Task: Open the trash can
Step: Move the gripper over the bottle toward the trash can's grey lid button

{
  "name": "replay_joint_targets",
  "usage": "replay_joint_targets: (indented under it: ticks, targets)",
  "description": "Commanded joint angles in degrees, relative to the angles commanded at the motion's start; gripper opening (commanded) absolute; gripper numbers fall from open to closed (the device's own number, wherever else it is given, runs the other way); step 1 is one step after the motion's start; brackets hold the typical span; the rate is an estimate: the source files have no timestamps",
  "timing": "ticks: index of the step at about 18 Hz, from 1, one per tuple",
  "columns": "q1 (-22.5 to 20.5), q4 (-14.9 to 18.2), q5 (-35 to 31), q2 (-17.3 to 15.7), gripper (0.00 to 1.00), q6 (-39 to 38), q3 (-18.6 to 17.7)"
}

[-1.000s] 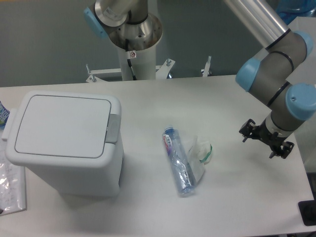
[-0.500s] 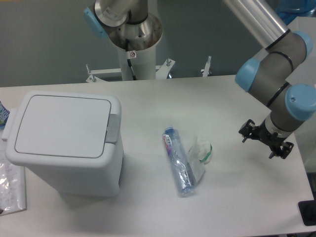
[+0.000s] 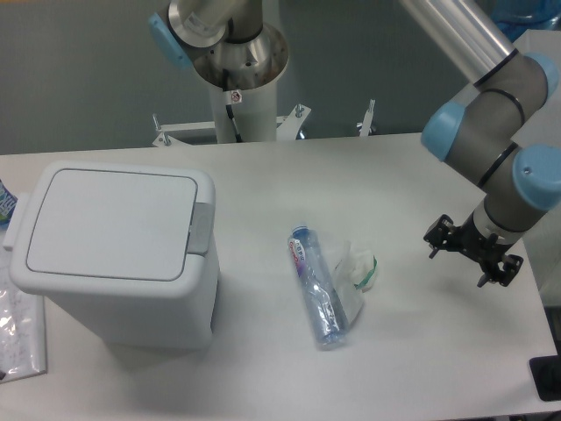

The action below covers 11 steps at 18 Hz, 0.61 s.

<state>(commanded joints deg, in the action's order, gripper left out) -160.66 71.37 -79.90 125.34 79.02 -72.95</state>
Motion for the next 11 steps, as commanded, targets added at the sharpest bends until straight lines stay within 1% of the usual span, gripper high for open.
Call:
replay_joint_targets:
  ticks: [1, 3, 6, 11]
  targets:
    - [0.09, 0.0, 1.23, -0.26, 1.0, -1.13, 0.0]
    - [0.35, 0.0, 5.17, -1.05, 1.0, -5.78, 0.26]
    - [0.88, 0.09, 9.49, -1.5, 1.0, -12.11, 1.49]
    - [1.67, 0.7, 16.08, -5.1, 1.0, -18.27, 1.32]
